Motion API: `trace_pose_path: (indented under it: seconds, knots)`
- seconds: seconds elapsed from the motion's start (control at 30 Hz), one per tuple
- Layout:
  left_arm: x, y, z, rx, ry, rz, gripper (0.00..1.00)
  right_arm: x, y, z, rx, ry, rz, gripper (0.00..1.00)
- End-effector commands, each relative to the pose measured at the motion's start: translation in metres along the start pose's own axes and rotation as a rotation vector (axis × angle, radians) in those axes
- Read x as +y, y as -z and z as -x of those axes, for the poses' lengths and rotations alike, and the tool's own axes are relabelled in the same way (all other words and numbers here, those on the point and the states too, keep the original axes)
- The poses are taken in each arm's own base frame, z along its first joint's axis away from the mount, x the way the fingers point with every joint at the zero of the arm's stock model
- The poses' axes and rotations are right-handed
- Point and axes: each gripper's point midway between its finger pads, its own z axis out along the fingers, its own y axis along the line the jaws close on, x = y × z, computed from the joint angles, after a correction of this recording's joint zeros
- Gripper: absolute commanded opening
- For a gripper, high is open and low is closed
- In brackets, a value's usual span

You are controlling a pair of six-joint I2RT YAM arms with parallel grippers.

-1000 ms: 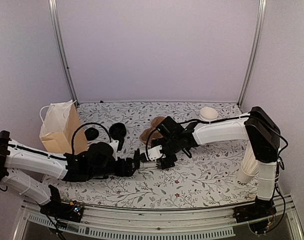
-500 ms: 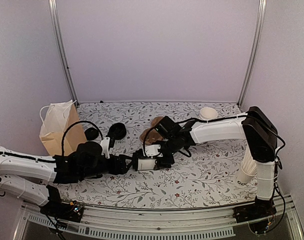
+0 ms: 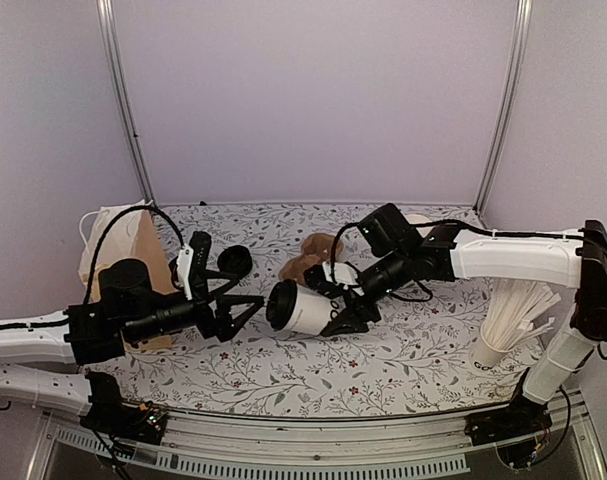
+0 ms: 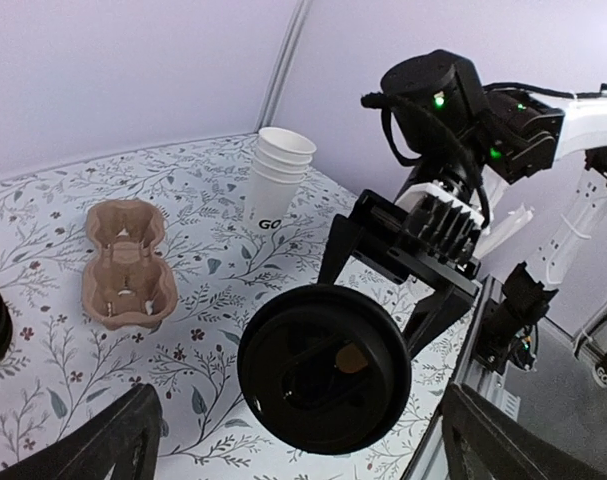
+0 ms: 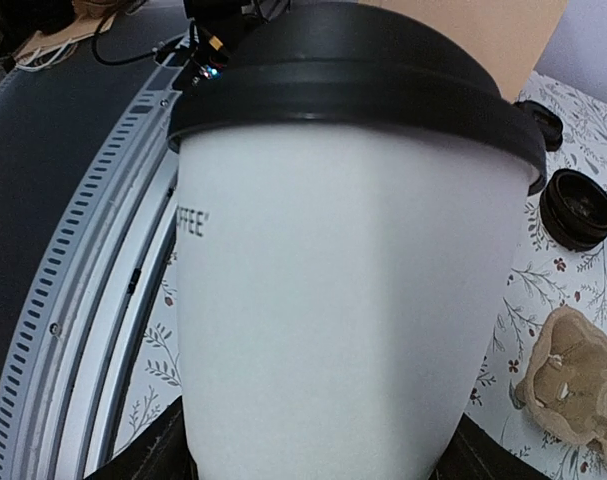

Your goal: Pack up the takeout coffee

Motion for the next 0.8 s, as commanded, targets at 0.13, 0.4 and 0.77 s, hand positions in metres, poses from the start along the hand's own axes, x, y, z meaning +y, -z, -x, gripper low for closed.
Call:
trace_pose_path:
  seconds: [0.13,0.4,0.77]
  knots:
    - [-0.034,-0.013,0.002,0.209,-0.125,-0.130,1.00,0.024,0.025,0.031,-0.148,0.046,0.056,0.72]
    - [-0.043,-0.027,0.004,0.286,-0.135,-0.145,0.97,0.026,0.027,0.027,-0.146,0.060,0.043,0.72]
    - [-0.040,-0.034,-0.003,0.339,-0.143,-0.128,0.90,0.028,0.030,0.031,-0.164,0.076,0.038,0.73]
